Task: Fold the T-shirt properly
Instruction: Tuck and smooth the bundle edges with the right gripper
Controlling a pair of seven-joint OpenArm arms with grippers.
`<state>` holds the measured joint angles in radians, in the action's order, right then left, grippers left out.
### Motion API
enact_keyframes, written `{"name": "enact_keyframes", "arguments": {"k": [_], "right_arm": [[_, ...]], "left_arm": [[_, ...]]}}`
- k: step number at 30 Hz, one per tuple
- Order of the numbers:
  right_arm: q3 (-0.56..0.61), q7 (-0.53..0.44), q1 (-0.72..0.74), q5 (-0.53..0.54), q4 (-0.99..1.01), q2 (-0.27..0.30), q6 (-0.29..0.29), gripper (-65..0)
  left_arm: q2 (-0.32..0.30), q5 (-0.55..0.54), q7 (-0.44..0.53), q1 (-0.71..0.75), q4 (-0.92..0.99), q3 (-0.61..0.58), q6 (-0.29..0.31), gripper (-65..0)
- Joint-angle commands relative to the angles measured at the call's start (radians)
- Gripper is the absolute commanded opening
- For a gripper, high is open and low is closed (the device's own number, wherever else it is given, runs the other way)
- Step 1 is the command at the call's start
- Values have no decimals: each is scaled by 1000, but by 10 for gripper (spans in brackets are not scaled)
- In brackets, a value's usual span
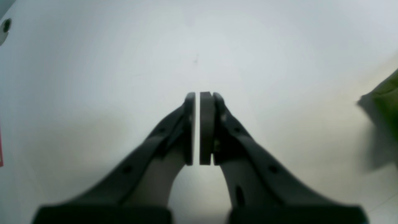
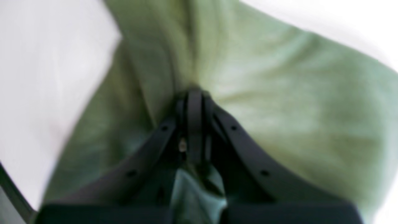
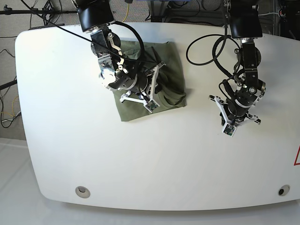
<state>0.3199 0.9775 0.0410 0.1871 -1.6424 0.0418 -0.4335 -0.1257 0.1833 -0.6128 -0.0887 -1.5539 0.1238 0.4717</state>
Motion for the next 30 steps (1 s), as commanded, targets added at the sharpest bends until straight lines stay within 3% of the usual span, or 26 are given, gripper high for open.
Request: {"name": "enact_keyframes", "arguments": {"k": [1, 11, 18, 24, 30], "right_arm": [[26, -15, 17, 15, -22, -9, -1, -650], [124, -15, 24, 15, -35, -52, 2, -650], [134, 11, 24, 9, -126, -73, 3, -650], [130, 48, 46, 7, -184, -69, 3, -650], [69, 59, 43, 5, -187, -13, 28, -650]], "left_arm": [[-7, -5, 17, -23, 10, 1, -4, -637], [-5, -6, 18, -23, 39, 1, -4, -637], [13, -3, 18, -23, 39, 1, -4, -637], [13, -3, 18, -23, 39, 1, -4, -637], [13, -3, 18, -23, 39, 1, -4, -637]]}}
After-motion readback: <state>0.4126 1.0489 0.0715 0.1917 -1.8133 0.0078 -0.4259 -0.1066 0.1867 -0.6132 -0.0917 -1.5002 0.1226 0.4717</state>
